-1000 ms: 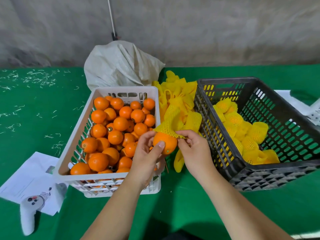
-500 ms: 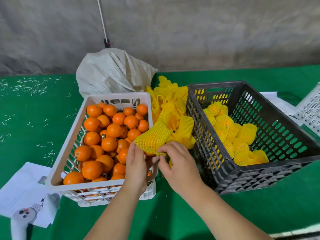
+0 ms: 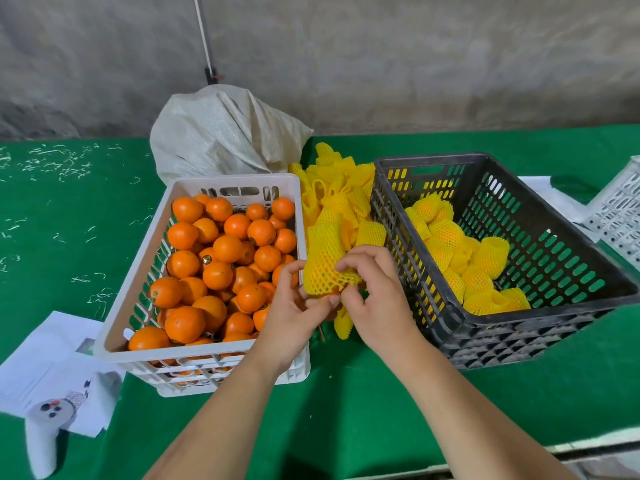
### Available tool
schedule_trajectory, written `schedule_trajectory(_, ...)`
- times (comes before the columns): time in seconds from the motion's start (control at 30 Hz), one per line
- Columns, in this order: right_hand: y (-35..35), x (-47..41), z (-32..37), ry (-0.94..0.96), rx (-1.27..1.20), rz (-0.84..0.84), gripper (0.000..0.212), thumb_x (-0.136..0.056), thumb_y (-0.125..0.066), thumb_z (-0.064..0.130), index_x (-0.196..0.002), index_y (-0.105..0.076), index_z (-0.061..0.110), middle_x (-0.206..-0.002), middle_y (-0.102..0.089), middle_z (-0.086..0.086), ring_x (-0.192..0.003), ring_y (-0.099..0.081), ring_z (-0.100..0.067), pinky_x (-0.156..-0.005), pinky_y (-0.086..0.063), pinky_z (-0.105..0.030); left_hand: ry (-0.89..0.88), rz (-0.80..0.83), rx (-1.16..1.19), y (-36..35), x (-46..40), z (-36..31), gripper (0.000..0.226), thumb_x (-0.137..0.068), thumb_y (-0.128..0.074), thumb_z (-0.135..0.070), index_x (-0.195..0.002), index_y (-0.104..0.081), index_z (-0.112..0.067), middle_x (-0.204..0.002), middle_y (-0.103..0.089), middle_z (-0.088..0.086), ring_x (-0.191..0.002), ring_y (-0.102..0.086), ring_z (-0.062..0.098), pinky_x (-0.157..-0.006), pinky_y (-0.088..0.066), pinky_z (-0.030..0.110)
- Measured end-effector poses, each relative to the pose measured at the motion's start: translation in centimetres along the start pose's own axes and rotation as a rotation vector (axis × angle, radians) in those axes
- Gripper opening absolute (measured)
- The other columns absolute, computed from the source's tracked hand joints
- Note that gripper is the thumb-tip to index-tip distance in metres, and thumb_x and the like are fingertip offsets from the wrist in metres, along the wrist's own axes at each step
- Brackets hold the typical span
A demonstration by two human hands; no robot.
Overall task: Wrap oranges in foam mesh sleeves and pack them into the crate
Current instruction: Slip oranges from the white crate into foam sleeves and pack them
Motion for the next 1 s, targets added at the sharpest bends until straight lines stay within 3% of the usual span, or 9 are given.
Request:
schedule_trajectory(0.07, 0.3, -0.1, 0.2, 0.003, 0.016, -0.028, 0.032, -0.087, -0.061, -0.008, -0.109, -0.072, 0.012, -0.117, -0.056, -0.002, -0.112, -0.057, -0.023, -0.093, -0.047, -0.022, -0.009, -0.030, -0.006, 0.2, -0.2, 0.1, 0.055, -0.084, -0.088, -0.028, -0.125, -0.052, -0.031, -0.117, -0.061, 0.036, -0.104, -0.061, 0.037, -0.102, -0.049, 0.071)
schedule_trajectory(0.17, 0.8, 0.0, 0.2, 0.009, 0.058, -0.085, 0.028, -0.092, -0.062, -0.005, -0.111, -0.075, 0.011, -0.106, -0.062, -0.006, -0.097, -0.062, -0.026, -0.079, -0.053, -0.037, -0.003, -0.050, -0.058, 0.3, -0.3, 0.1, 0.063, -0.079, -0.091, -0.043, -0.127, -0.056, -0.024, -0.122, -0.072, 0.010, -0.118, -0.069, 0.032, -0.100, -0.059, 0.049)
schedule_trajectory(0.23, 1.0, 0.2, 0.2, 0.020, 0.078, -0.093, 0.026, -0.092, -0.062, -0.005, -0.108, -0.076, 0.009, -0.101, -0.062, -0.008, -0.091, -0.062, -0.027, -0.073, -0.052, -0.038, -0.003, -0.055, -0.074, 0.3, -0.5, 0.3, 0.058, -0.084, -0.087, -0.035, -0.130, -0.054, -0.021, -0.122, -0.074, 0.002, -0.118, -0.070, 0.030, -0.096, -0.060, 0.039)
schedule_trajectory(0.33, 0.7, 0.8, 0.6, 0.079, 0.124, -0.071, 0.022, -0.090, -0.065, -0.003, -0.105, -0.077, 0.009, -0.096, -0.061, -0.007, -0.087, -0.059, -0.026, -0.071, -0.051, -0.037, -0.016, -0.078, -0.023, 0.4, -0.8, 0.4, 0.048, -0.098, -0.072, -0.010, -0.139, -0.052, -0.025, -0.118, -0.074, -0.003, -0.104, -0.074, 0.023, -0.079, -0.060, 0.027)
schedule_trajectory(0.5, -0.9, 2.0, 1.1, 0.117, 0.096, -0.011, 0.032, -0.089, -0.067, 0.003, -0.120, -0.069, 0.011, -0.110, -0.060, -0.004, -0.100, -0.060, -0.022, -0.083, -0.054, -0.037, 0.049, -0.141, 0.058, 0.7, -0.8, -0.2, 0.031, -0.104, -0.057, -0.004, -0.130, -0.060, -0.021, -0.096, -0.073, 0.004, -0.070, -0.070, 0.007, -0.052, -0.050, 0.015)
schedule_trajectory(0.63, -1.4, 1.7, -0.2, -0.092, 0.090, 0.018, 0.053, -0.086, -0.065, 0.002, -0.135, -0.058, 0.020, -0.122, -0.045, 0.002, -0.111, -0.054, -0.019, -0.090, -0.053, -0.044, -0.016, -0.096, -0.160, 1.1, -0.4, 0.2, 0.036, -0.102, -0.063, -0.009, -0.131, -0.050, -0.024, -0.117, -0.067, 0.015, -0.081, -0.069, 0.013, -0.060, -0.053, 0.019)
schedule_trajectory(0.73, -1.3, 1.0, 0.2, 0.023, 0.112, 0.035, 0.058, -0.086, -0.065, -0.006, -0.137, -0.063, 0.021, -0.118, -0.043, -0.001, -0.111, -0.049, -0.024, -0.092, -0.051, -0.042, -0.088, 0.003, -0.251, 1.5, -0.3, 0.3, 0.066, -0.095, -0.076, -0.016, -0.147, -0.042, -0.036, -0.135, -0.065, 0.003, -0.115, -0.070, 0.020, -0.089, -0.061, 0.033)
schedule_trajectory(0.83, -1.7, 0.4, 0.5, 0.108, 0.152, 0.076, 0.063, -0.086, -0.068, -0.004, -0.140, -0.061, 0.027, -0.123, -0.040, 0.001, -0.112, -0.043, -0.021, -0.096, -0.044, -0.032, -0.122, -0.005, -0.255, 1.7, -0.3, 0.1, 0.067, -0.094, -0.079, -0.021, -0.147, -0.043, -0.042, -0.131, -0.068, 0.001, -0.110, -0.071, 0.019, -0.085, -0.059, 0.029)
schedule_trajectory(1.0, -2.4, 0.1, -0.7, -0.175, -0.011, 0.024, 0.064, -0.085, -0.061, -0.006, -0.143, -0.054, 0.020, -0.131, -0.046, 0.003, -0.124, -0.050, -0.016, -0.105, -0.048, -0.042, -0.175, -0.026, -0.219, 1.8, 0.3, -0.1, 0.067, -0.093, -0.080, -0.017, -0.143, -0.041, -0.037, -0.131, -0.064, -0.008, -0.123, -0.065, 0.021, -0.099, -0.057, 0.038)
Point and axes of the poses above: each hand's wrist, its own x-axis away from the middle knuckle, its own y-axis out of the back of the hand, z = x × y, the point moved 3 cm from there along -x, towards the middle knuckle
